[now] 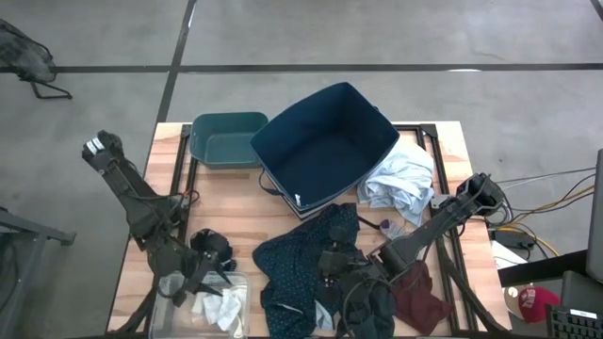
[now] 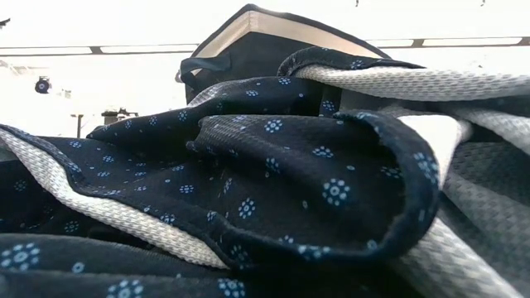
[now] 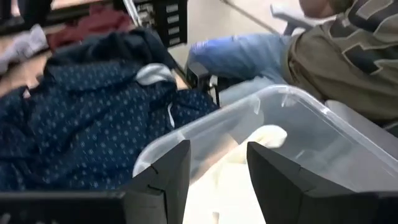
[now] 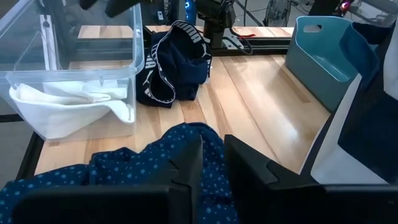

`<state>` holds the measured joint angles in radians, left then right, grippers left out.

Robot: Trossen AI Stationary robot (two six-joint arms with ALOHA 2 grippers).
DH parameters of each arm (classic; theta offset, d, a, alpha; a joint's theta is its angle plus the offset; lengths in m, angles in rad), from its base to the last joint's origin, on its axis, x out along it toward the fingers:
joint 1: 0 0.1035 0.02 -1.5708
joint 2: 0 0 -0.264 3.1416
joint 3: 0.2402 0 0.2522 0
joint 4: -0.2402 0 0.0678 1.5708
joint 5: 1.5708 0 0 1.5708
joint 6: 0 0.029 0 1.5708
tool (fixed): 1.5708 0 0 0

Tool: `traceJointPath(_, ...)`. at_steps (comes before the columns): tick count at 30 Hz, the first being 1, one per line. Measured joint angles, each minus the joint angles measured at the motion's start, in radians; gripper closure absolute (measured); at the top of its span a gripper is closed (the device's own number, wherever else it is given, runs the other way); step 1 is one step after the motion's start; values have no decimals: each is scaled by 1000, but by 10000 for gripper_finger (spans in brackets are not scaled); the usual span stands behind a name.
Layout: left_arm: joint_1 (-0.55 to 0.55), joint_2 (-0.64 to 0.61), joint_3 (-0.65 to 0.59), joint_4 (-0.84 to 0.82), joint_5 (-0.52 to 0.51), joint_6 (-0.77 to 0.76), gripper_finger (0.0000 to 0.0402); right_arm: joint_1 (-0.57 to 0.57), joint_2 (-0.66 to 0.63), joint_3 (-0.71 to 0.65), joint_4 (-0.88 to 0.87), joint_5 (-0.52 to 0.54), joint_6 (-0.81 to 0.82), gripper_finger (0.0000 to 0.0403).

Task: Pick & Place Cloths
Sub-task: Put the purple white striped sock into the transparent bin

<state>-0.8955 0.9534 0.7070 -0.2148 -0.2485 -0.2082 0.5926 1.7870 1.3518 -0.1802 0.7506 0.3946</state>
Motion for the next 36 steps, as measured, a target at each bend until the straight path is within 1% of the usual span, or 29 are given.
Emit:
traceJointPath(5,1,-47,-50,22,-6,14,239,1,0,-27,-1,0,54,371)
traceJointPath(9,2,-103,-74,-9,-8,-28,239,1,0,-48,0,0,86,386)
traceJointPath(11,2,-128,-74,-47,-31,-35,239,1,1,-54,-2,-1,99,391)
traceJointPath(13,2,-148,-74,-78,-97,-52,239,1,1,-54,-1,-1,100,393)
traceJointPath(18,2,-156,-74,-89,-324,-29,239,1,-1,-52,-23,-1,108,394)
traceJointPath(19,2,-152,-74,-90,-349,-23,239,1,-2,-50,-39,-2,123,394)
traceJointPath(21,5,-140,-81,-85,-365,15,239,1,-10,-47,-99,-2,175,394)
traceJointPath(23,9,-134,-100,-60,-364,60,239,1,-18,-44,-199,-3,262,394)
traceJointPath(25,19,-135,-125,11,-356,100,239,4,-26,-43,-312,-4,377,394)
traceJointPath(27,40,-140,-153,84,-326,133,239,5,-32,-43,-411,-13,490,394)
traceJointPath(31,114,-140,-198,180,-243,177,239,12,-36,-43,-542,-38,630,394)
traceJointPath(36,229,-138,-237,286,-86,197,239,12,-42,-43,-694,-158,765,394)
